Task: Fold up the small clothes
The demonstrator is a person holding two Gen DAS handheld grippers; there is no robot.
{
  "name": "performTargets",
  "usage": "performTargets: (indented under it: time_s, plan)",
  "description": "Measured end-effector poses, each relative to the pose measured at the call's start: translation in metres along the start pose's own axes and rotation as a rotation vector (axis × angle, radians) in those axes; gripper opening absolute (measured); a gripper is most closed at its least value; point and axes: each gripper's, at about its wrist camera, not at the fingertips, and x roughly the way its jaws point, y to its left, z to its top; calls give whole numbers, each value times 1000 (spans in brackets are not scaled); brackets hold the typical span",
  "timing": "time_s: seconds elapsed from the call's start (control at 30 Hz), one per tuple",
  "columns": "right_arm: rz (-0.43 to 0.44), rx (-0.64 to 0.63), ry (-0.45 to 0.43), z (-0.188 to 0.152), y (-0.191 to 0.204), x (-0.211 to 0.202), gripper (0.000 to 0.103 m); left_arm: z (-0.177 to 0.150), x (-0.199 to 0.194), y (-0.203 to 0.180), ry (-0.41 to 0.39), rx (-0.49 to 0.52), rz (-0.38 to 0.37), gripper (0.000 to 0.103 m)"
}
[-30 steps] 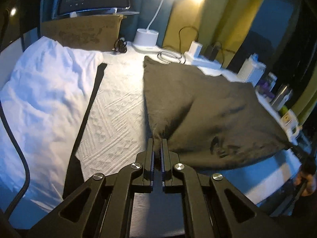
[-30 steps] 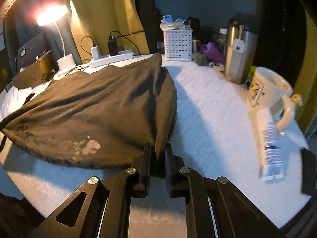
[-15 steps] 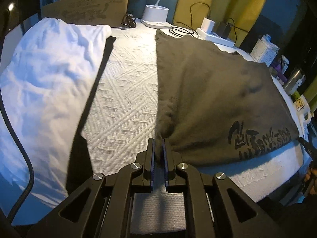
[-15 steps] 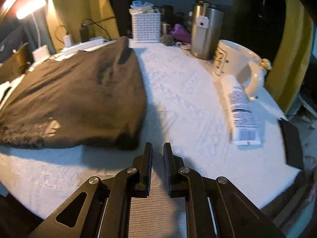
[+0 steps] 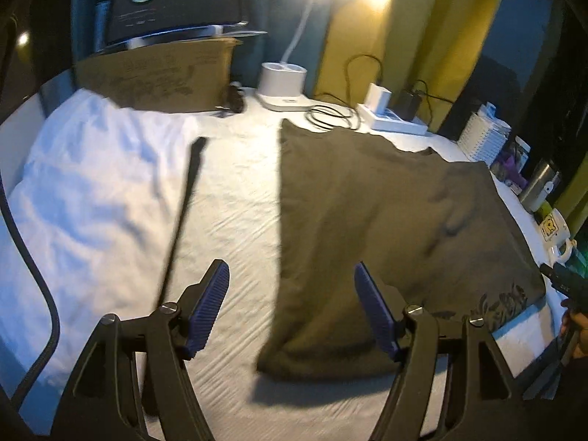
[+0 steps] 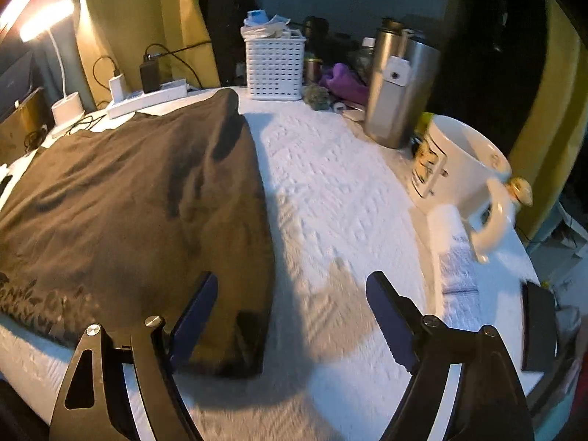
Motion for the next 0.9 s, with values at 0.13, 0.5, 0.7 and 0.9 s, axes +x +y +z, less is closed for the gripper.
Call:
performTargets:
  time_s: [0.13, 0.5, 0.7, 0.9]
  plan:
    - [20, -21, -24, 19, 4, 10, 84, 12, 20, -24, 7, 55, -36, 71]
    - [91, -66, -42, 93, 11, 70, 66, 49, 78, -60, 65, 124, -62, 71]
    - [111, -106, -29, 120, 26, 98, 62, 65, 105, -57, 78, 111, -48, 71]
    - [115, -125, -17, 137, 34, 121, 61, 82, 127, -60, 94, 119, -42, 71]
